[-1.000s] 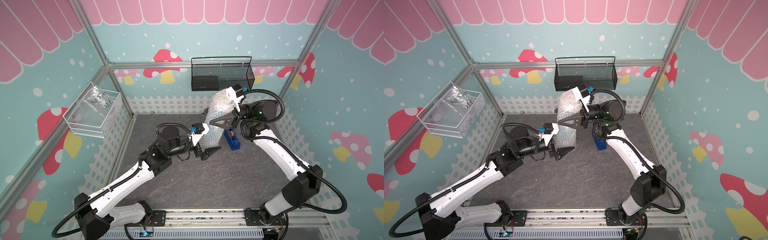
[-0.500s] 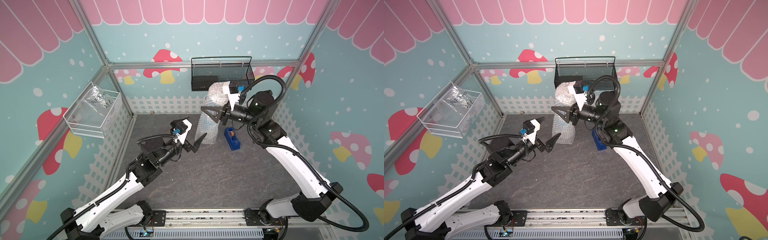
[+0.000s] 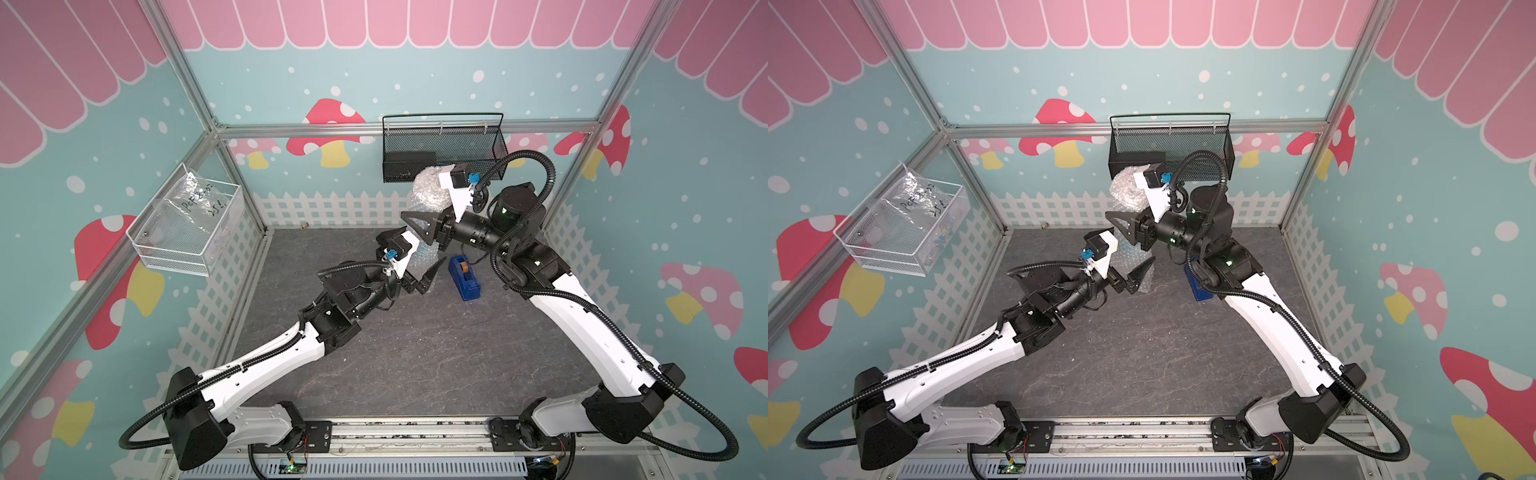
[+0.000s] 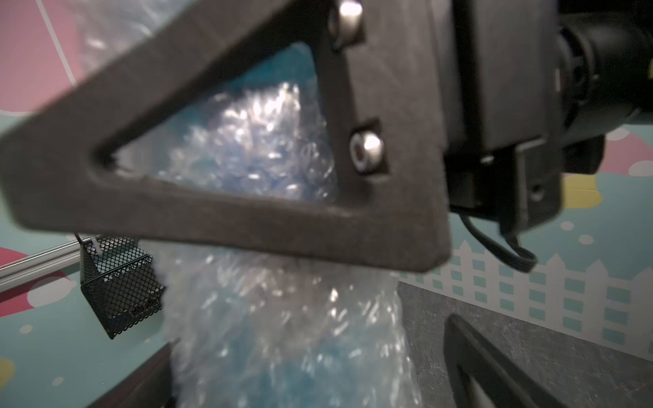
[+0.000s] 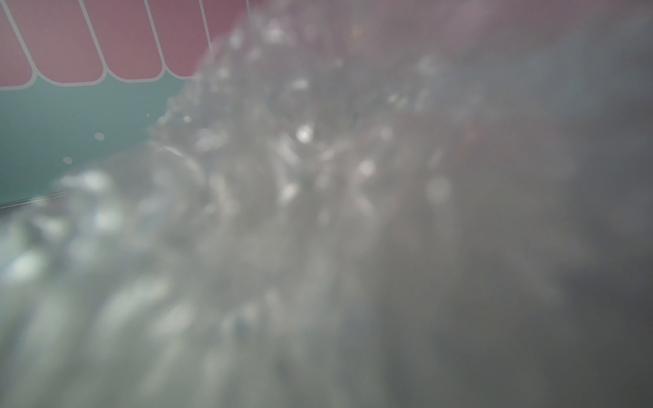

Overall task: Wrap wine bottles in bubble wrap
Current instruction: Wrap the wine bottle in bubble wrap.

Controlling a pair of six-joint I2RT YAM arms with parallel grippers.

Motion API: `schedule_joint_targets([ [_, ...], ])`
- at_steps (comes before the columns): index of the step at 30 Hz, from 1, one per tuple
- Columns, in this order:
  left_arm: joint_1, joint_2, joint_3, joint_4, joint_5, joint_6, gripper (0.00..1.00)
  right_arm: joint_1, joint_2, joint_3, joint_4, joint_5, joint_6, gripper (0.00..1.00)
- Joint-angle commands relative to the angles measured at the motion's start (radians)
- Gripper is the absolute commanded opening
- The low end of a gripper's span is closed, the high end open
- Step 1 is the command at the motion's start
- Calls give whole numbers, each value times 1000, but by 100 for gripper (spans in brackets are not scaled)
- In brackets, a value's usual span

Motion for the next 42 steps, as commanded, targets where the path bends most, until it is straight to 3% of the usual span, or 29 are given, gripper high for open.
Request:
schedule_joint_targets([
  [1,-31,62,27,83,-189,80,99,30,-71,9,179,-1,60,0],
  [4,-40,110,27,172,-337,94,99,41,-83,-3,195,13,86,0],
  [6,-43,135,26,205,-374,135,97,45,-91,-14,205,29,101,0],
  [8,-43,155,29,211,-374,143,83,46,-102,-28,222,28,117,0],
  [10,-43,173,32,209,-366,147,58,46,-104,-29,224,19,128,0],
  [12,-43,183,32,208,-347,146,41,47,-103,-29,226,12,133,0],
  [14,-43,184,32,189,-306,146,31,46,-99,-26,228,2,139,0],
  [17,-42,162,13,170,-199,141,24,46,-89,-14,226,-24,136,9],
  [21,-17,84,-17,105,52,70,19,44,-75,-15,225,-105,91,54],
  [24,51,15,-22,59,380,-68,17,35,-72,-32,229,-199,46,72],
  [27,107,-21,-3,40,644,-191,16,14,-65,-43,233,-297,41,76],
  [31,116,-34,54,-43,842,-234,16,-3,-55,-64,283,-385,70,76],
  [36,116,-24,121,-142,987,-262,14,-19,-23,-65,344,-488,116,76],
  [42,118,-33,132,-182,1006,-263,15,-22,9,-67,391,-606,154,70],
])
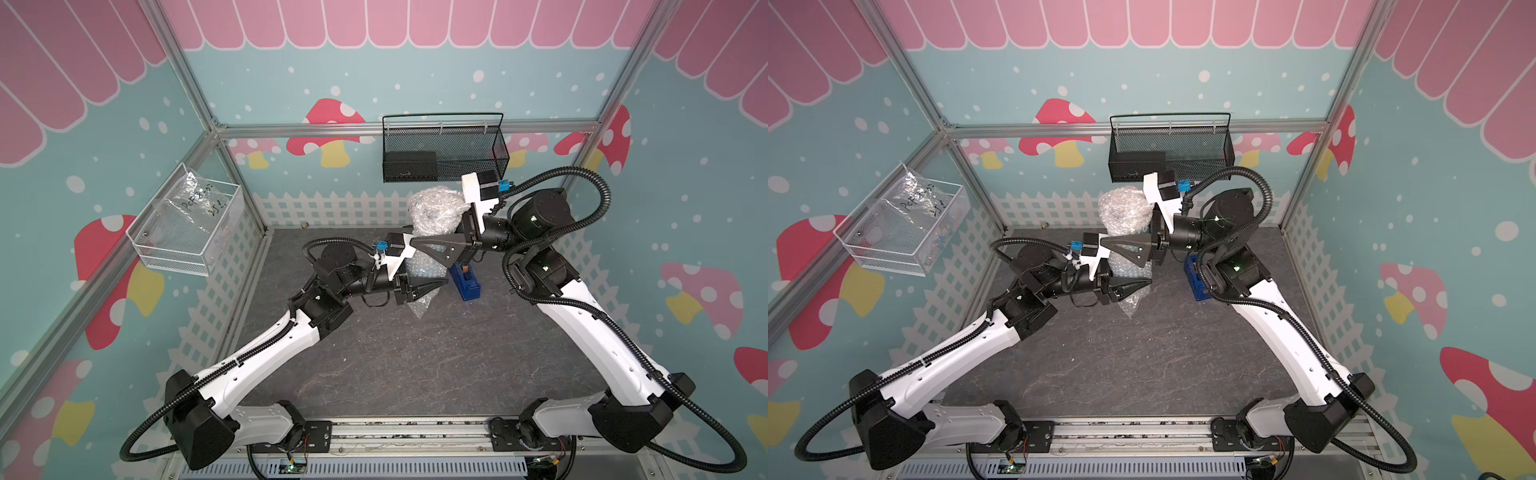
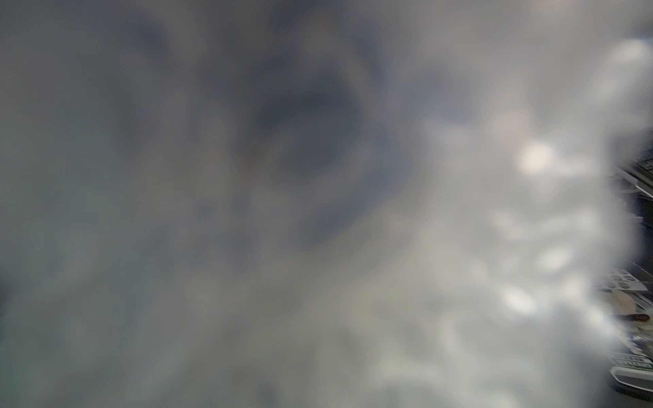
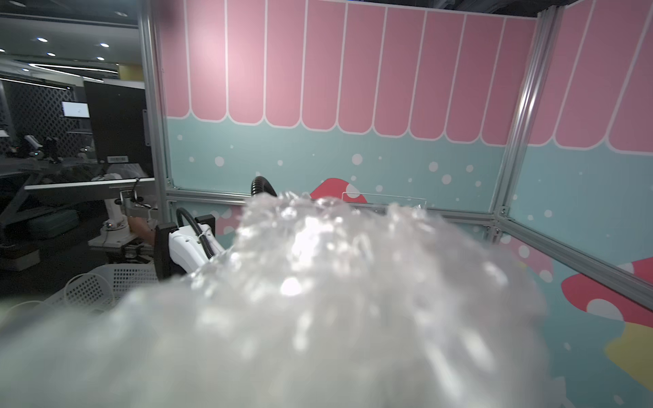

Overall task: Wrap wine bottles in bubble wrap
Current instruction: Wrap the wine bottle in bubble wrap.

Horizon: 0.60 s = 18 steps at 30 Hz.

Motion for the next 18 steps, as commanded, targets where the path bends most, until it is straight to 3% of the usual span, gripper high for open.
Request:
schedule_joint_targets([
  [1,-29,-16,50,-32,170,16,16,3,49,-16,56,-59,24,70],
  [4,-29,-10,67,-66,178,19,15,2,56,-12,56,-59,24,64],
  [7,-30,-11,67,-75,161,21,16,0,68,2,57,-91,35,33],
  [8,-31,-16,60,-71,138,21,21,-1,70,6,56,-93,39,24],
  [10,-29,-34,36,-57,60,19,43,-3,73,14,57,-96,42,12],
  [11,-31,-47,14,-44,-4,19,61,-5,71,17,55,-91,43,8],
  [12,-31,-66,-15,-28,-85,21,88,-10,67,19,54,-81,42,5],
  [13,-32,-84,-44,-15,-159,34,99,-12,61,19,55,-70,40,4],
  [15,-37,-137,-118,17,-355,79,99,-19,47,20,44,-7,31,2],
  [18,-43,-203,-203,70,-533,121,99,-19,37,28,-3,90,4,0],
])
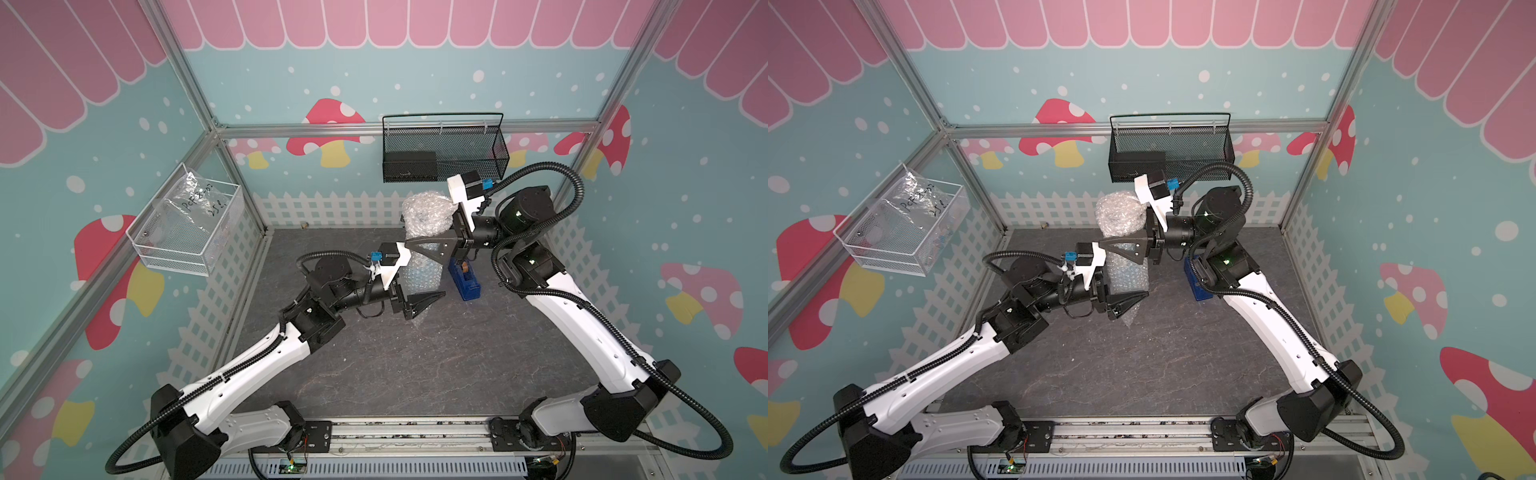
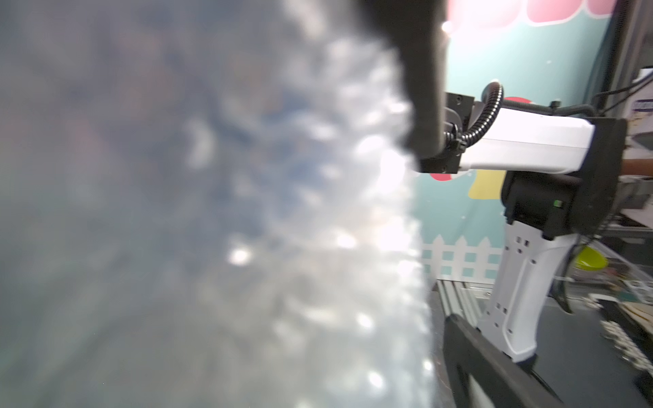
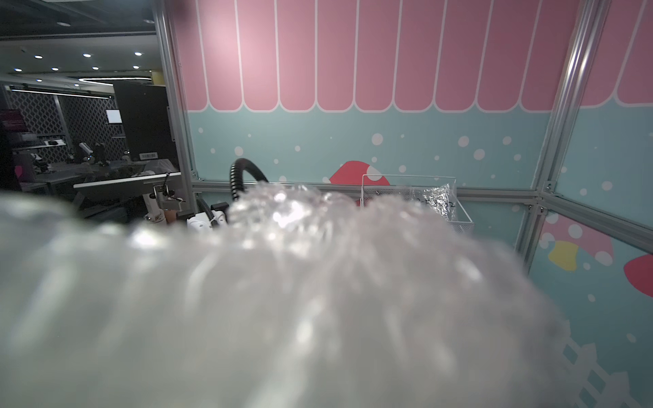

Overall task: Wrap wine bottles in bubble wrap
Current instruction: Wrap the wine bottle in bubble wrap.

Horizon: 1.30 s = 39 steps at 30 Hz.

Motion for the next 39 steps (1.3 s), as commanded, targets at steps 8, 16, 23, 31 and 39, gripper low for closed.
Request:
schedule_joint_targets([
  [8,-5,-40,-50,137,-286,109,99,5,-30,-8,55,215,11,0],
  [16,-46,89,-10,168,-280,158,99,12,-83,-63,107,330,87,0],
  [23,-98,149,3,168,-387,256,96,20,-106,-93,150,378,140,0],
  [31,-97,164,-11,217,-342,255,38,20,-99,-104,181,362,179,0],
  [39,-64,138,9,173,-43,164,19,16,-80,-120,200,248,130,61],
])
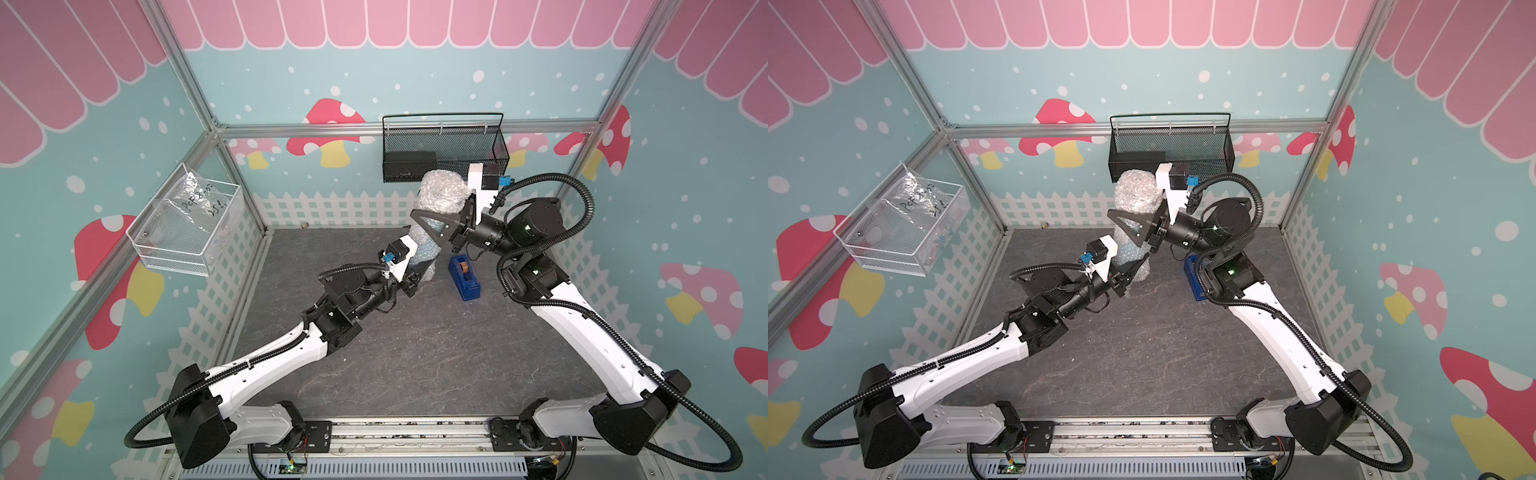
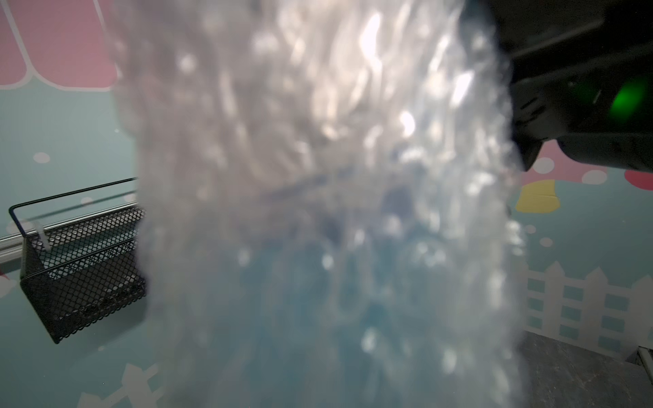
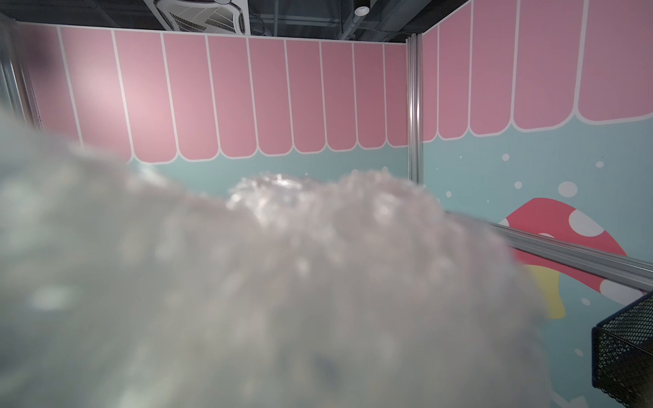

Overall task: Wrap wine bottles in bubble wrap
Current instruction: Wrap the wine bottle in bubble wrap.

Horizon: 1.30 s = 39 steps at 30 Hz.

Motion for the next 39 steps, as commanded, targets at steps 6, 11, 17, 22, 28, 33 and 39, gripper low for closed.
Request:
schedule_joint_targets([
  [6,83,-41,37,16,622,-181,14,-16,33,-30,112,-275,76,72],
  [11,108,-50,71,15,743,-267,12,-55,89,-29,256,-416,192,65],
  [17,109,-64,49,46,612,-302,59,-55,113,-24,302,-413,244,6],
  [22,98,-71,-28,156,399,-285,87,-53,66,-68,307,-247,276,0],
  [28,87,-22,-46,207,365,-264,74,-52,26,-126,427,-122,370,0],
  [33,73,37,-17,189,374,-272,68,-53,38,-126,515,-80,453,0],
  [39,70,85,5,185,421,-277,77,-44,71,-117,569,-83,502,0],
])
